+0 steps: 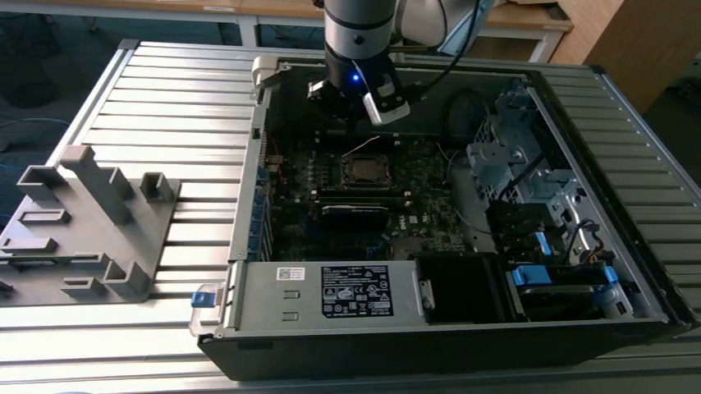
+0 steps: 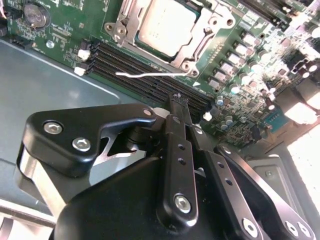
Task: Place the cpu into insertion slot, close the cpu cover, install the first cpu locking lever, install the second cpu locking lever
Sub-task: 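Install the first cpu locking lever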
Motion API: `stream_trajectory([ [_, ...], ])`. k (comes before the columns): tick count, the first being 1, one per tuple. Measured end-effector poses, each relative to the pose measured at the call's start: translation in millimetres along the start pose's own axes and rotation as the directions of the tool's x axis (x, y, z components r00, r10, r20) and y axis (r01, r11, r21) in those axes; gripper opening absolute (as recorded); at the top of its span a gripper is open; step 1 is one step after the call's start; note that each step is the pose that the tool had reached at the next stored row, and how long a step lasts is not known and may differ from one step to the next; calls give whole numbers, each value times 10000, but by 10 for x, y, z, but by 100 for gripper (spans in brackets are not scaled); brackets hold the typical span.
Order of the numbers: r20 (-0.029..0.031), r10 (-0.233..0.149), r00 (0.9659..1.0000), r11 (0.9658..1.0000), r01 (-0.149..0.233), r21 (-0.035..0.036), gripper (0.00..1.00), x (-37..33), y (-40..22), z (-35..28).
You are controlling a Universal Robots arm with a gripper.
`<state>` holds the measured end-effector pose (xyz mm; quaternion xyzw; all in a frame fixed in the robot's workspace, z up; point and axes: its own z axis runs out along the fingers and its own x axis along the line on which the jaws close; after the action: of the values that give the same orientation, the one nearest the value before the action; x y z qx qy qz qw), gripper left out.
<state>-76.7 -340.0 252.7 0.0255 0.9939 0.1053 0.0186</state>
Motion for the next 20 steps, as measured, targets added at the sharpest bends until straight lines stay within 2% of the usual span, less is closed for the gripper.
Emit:
stream_trajectory([
  [2, 3, -4, 10000, 10000, 4, 56, 11, 0, 0, 2],
  [17, 7, -5, 10000, 9999, 5, 114, 11, 0, 0, 6],
  [20, 10, -8, 10000, 9998, 8, 206, 11, 1, 0, 7],
])
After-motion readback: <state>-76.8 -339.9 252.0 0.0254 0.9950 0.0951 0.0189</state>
